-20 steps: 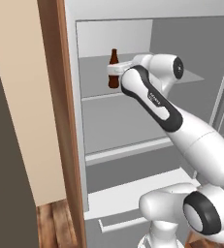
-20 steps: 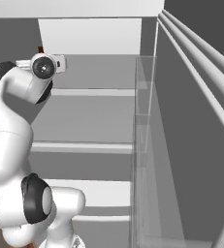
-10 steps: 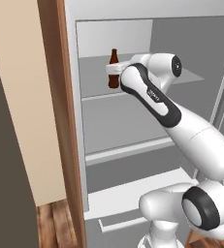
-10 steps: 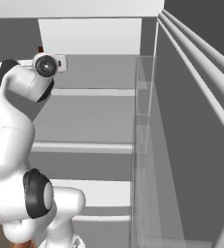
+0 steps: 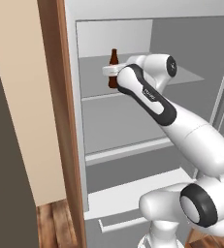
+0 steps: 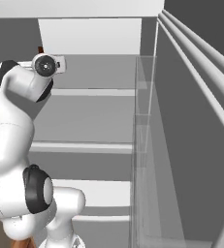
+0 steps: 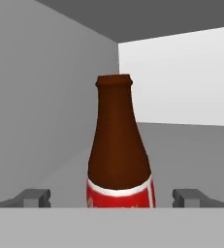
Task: Open the fridge, grab two sodas, and place both sodas inside the bowl with ice on the dining counter.
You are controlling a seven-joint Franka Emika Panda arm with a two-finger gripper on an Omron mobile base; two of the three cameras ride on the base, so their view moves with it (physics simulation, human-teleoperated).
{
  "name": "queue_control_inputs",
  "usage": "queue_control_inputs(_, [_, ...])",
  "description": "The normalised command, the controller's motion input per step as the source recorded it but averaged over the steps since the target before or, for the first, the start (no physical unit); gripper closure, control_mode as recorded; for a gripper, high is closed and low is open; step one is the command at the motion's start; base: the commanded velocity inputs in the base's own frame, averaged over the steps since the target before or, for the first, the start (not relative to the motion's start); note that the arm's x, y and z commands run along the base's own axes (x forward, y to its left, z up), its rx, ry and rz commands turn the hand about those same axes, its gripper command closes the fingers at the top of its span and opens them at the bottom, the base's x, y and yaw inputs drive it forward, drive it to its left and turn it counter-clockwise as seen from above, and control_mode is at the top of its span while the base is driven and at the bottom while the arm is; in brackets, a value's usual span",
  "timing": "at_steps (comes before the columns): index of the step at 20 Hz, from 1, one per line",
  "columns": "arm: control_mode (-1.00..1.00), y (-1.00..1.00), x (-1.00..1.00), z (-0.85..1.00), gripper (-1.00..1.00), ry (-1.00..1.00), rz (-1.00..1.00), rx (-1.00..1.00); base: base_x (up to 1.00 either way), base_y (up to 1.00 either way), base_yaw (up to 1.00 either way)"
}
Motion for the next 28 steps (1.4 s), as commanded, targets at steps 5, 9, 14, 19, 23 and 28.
queue_control_inputs(5, [-1.00, 0.03, 0.14, 0.00, -1.00, 0.02, 0.01, 0.00, 0.00, 0.00, 0.00])
queue_control_inputs(9, [-1.00, 0.02, 0.14, 0.00, 1.00, 0.00, 0.01, 0.00, 0.00, 0.00, 0.00])
queue_control_inputs(14, [-1.00, 0.00, 0.07, -0.01, 1.00, 0.00, 0.01, 0.00, 0.00, 0.00, 0.00])
queue_control_inputs(19, [-1.00, 0.03, 0.03, -0.01, 1.00, 0.00, 0.00, 0.00, 0.00, 0.00, 0.00])
queue_control_inputs(23, [-1.00, -0.01, 0.00, 0.00, 1.00, 0.00, 0.00, 0.00, 0.00, 0.00, 0.00])
queue_control_inputs(28, [-1.00, -0.11, -0.09, -0.01, 1.00, -0.05, 0.00, 0.07, 0.00, 0.00, 0.00])
